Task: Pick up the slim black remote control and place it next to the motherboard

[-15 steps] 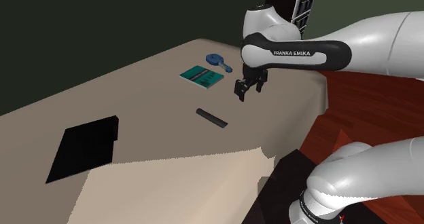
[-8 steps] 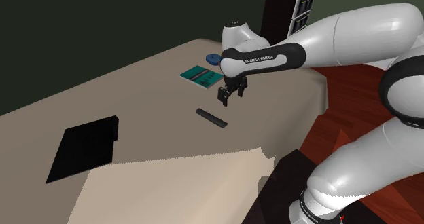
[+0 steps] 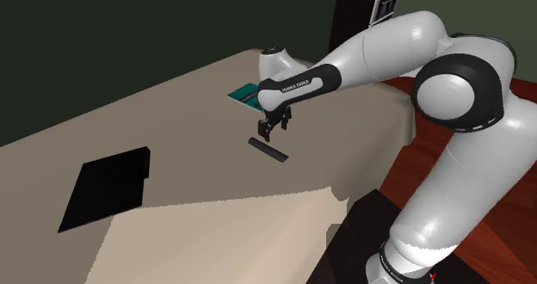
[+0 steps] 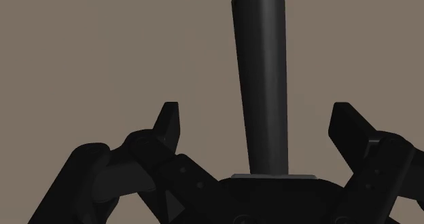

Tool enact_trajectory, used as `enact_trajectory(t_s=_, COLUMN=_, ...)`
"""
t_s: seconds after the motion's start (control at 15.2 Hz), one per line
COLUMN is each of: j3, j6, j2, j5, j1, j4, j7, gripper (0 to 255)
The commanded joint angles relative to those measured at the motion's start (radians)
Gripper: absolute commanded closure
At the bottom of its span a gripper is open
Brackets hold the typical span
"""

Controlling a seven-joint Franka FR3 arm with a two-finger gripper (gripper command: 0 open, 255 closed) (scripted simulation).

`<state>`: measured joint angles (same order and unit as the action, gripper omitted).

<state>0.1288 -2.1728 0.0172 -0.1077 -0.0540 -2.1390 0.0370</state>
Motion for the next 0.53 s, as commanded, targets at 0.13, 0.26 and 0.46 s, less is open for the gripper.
enact_trajectory(t_s=0.13, j3=0.013, j6=-0.04, j2=0.153, j5=-0.025, j1=-0.017, j4=0.105, j7=0.002, gripper=0)
enact_trajectory(t_s=0.26, j3=0.016, j6=-0.048, j2=0.198, j5=-0.032, j1=-0.022, j4=0.14, j7=0.001, gripper=0)
enact_trajectory(t_s=0.46, j3=0.013, j6=-0.083, j2=0.22, j5=-0.039, j1=-0.022, j4=0.126, j7=0.006, gripper=0)
